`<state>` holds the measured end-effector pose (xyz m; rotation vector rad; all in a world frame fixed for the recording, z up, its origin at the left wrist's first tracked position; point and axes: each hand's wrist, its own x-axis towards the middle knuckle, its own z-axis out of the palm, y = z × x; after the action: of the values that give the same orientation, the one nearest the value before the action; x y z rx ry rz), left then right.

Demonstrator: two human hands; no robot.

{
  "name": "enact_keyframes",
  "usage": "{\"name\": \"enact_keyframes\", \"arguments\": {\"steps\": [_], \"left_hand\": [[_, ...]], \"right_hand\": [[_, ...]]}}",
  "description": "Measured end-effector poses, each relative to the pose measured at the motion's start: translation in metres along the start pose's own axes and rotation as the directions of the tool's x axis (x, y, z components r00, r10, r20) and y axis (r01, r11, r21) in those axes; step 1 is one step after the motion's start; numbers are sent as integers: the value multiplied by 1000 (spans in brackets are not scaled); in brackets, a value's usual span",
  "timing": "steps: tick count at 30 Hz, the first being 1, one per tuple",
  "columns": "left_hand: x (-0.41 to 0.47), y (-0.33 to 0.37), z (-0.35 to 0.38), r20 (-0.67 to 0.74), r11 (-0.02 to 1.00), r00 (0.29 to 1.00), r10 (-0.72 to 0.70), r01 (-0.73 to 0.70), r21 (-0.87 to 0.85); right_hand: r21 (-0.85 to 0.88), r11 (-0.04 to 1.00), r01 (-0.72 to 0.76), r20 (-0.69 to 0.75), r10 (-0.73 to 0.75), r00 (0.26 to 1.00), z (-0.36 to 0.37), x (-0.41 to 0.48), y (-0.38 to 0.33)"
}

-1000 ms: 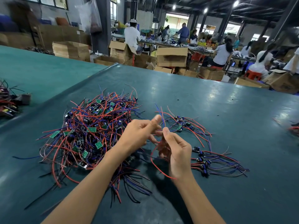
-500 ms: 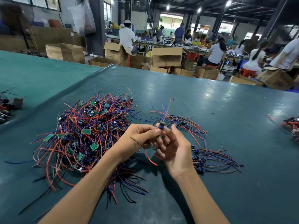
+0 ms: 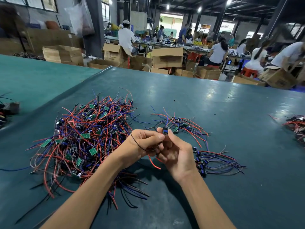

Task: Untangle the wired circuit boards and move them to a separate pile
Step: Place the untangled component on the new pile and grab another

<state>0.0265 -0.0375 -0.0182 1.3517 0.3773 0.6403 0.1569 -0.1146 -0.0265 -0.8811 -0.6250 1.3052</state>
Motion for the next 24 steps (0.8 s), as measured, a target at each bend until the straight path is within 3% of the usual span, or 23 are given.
{"name": "enact_keyframes", "arguments": {"steps": [6,10,18,24], "left_hand": [[-3,-2,5,96,951,995,33,-61,302],[-7,-4,12,137,905,988,75,-125,406],[-9,-7,21,118,873,983,141,-179,453],[-8,-3,27,69,955,989,131,-145,261]], "right_hand": [[174,985,-15,-64,27,998,-8,5,-3],[193,981,-12,-92,30,995,-15,7,-6],[339,940,38,-134,8,991,-17,9,-12],[440,898,25,-104,23,994,-19,8,-15]]}}
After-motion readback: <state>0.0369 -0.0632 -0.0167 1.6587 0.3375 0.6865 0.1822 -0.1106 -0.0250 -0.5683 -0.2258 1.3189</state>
